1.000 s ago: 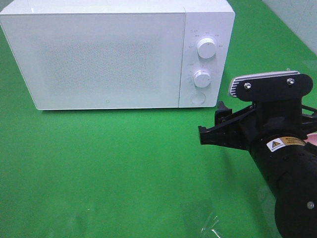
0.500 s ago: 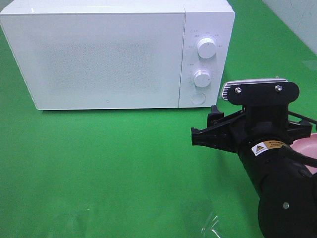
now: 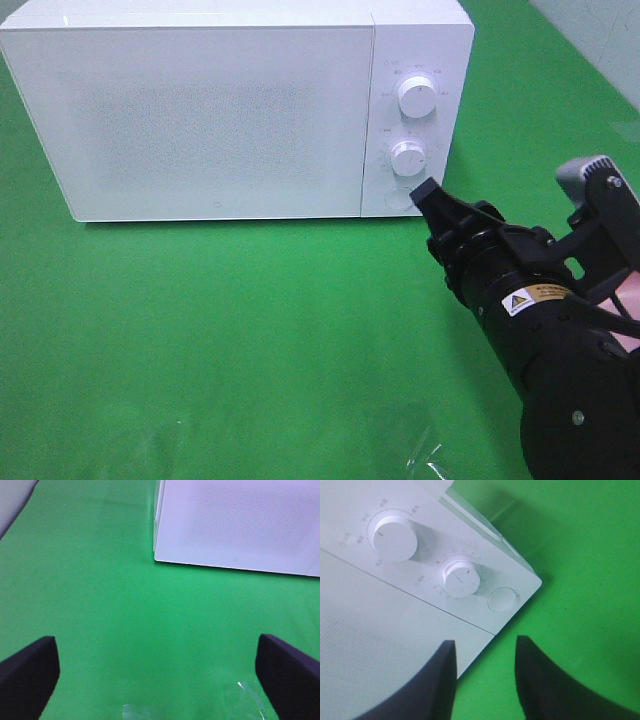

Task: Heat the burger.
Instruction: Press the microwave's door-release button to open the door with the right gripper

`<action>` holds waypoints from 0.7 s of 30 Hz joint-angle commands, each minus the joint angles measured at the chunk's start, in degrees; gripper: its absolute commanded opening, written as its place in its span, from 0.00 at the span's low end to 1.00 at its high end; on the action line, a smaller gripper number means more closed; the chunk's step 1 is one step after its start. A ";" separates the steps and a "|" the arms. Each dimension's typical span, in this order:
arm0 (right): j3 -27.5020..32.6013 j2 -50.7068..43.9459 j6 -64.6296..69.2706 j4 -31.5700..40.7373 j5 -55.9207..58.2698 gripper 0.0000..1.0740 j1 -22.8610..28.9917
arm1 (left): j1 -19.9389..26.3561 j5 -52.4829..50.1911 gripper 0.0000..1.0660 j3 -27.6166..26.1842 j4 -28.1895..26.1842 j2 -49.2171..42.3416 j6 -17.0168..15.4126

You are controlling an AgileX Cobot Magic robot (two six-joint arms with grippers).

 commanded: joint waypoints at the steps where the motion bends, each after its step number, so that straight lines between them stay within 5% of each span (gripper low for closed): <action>1: -0.34 0.11 10.77 -0.92 1.15 0.29 -0.29 | 0.11 -0.06 0.94 0.06 -0.11 -0.80 0.34; 13: -0.34 0.11 29.56 -1.55 7.33 0.00 -0.29 | 0.11 -0.06 0.94 0.06 -0.11 -0.80 0.34; 21: -0.34 0.11 31.11 -2.41 7.33 0.00 -0.29 | 0.11 -0.06 0.94 0.06 -0.11 -0.80 0.34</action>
